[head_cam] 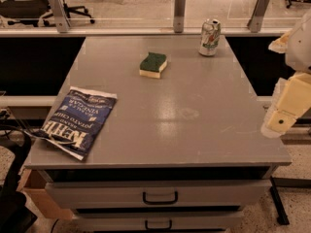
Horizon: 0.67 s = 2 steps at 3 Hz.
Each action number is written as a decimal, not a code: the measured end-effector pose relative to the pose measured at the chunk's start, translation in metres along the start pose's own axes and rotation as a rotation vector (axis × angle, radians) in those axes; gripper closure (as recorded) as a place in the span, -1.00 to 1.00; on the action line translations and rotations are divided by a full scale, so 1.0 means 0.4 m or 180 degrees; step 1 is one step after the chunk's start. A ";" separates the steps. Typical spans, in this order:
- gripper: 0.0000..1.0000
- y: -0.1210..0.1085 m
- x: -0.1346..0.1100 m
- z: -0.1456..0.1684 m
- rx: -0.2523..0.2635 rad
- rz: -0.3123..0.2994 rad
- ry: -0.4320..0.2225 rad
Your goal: Move 7up can near blue chip bag
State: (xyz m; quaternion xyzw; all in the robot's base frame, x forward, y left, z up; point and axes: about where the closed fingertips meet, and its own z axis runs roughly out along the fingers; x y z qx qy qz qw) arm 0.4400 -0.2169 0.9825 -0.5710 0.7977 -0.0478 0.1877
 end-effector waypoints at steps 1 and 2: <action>-1.00 -0.036 0.043 0.058 0.0204 0.0562 -0.0096; -1.00 -0.070 0.106 0.138 0.0403 0.1092 -0.0266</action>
Offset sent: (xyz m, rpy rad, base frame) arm 0.1273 -0.0826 -0.0404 0.3767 -0.5263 -0.5342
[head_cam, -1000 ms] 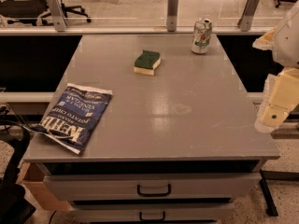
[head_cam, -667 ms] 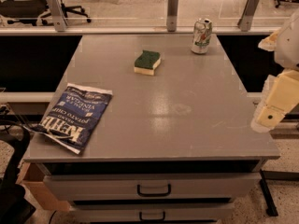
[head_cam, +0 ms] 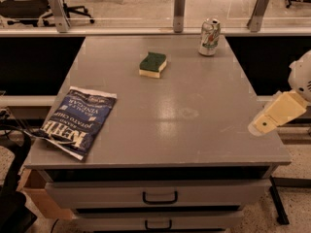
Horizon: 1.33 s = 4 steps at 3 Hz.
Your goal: Move 7up can near blue chip bag
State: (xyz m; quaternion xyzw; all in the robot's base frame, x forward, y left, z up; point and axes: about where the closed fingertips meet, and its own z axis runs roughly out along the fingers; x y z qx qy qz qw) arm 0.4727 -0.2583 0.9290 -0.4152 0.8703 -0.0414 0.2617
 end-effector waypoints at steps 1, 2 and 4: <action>-1.00 -0.049 0.030 0.056 0.0158 0.0353 -0.0314; -1.00 -0.096 -0.001 0.111 0.0239 0.0585 -0.0854; -1.00 -0.308 -0.146 0.088 0.0795 0.0722 -0.2255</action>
Offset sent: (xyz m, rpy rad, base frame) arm 0.1560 -0.0489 0.0561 0.4741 -0.8155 -0.2207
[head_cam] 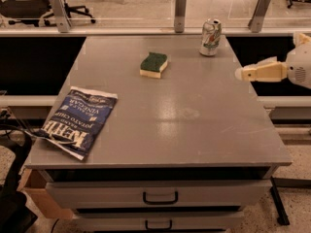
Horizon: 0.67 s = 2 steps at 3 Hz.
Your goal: Move 7up can near blue chip bag
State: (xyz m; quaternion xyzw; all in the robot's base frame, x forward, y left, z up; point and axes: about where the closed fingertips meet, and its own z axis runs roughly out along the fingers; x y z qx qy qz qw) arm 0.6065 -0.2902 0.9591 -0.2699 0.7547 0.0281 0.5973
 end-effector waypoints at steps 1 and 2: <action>-1.00 -0.005 -0.038 0.026 0.0034 -0.0127 -0.0160; -1.00 -0.004 -0.033 0.023 0.0029 -0.0115 -0.0137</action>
Offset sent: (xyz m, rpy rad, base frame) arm 0.0134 0.0077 0.0128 -0.0121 -0.0668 0.0150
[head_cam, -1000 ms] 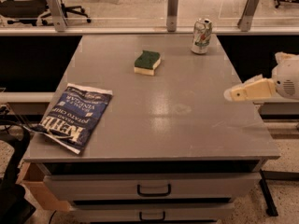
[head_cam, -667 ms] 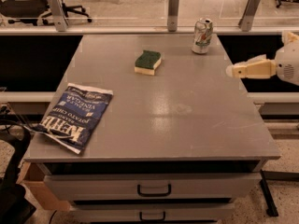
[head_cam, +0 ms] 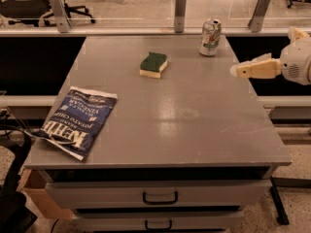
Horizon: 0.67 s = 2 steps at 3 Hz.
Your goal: Move 7up can near blue chip bag
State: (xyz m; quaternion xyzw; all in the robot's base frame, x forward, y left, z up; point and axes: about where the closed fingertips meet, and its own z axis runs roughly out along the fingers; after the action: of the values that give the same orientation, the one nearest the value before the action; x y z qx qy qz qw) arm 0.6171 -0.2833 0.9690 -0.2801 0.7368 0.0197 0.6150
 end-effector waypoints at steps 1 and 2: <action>-1.00 -0.020 -0.004 0.063 0.0006 0.0127 -0.0115; -1.00 -0.052 -0.009 0.170 0.0012 0.0281 -0.0330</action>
Offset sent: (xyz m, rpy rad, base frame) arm 0.1271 0.0082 -0.0137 0.2198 -0.1067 0.0082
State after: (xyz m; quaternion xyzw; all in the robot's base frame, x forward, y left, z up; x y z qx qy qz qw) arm 0.6876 -0.2740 0.9624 -0.2448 0.7156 0.0598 0.6514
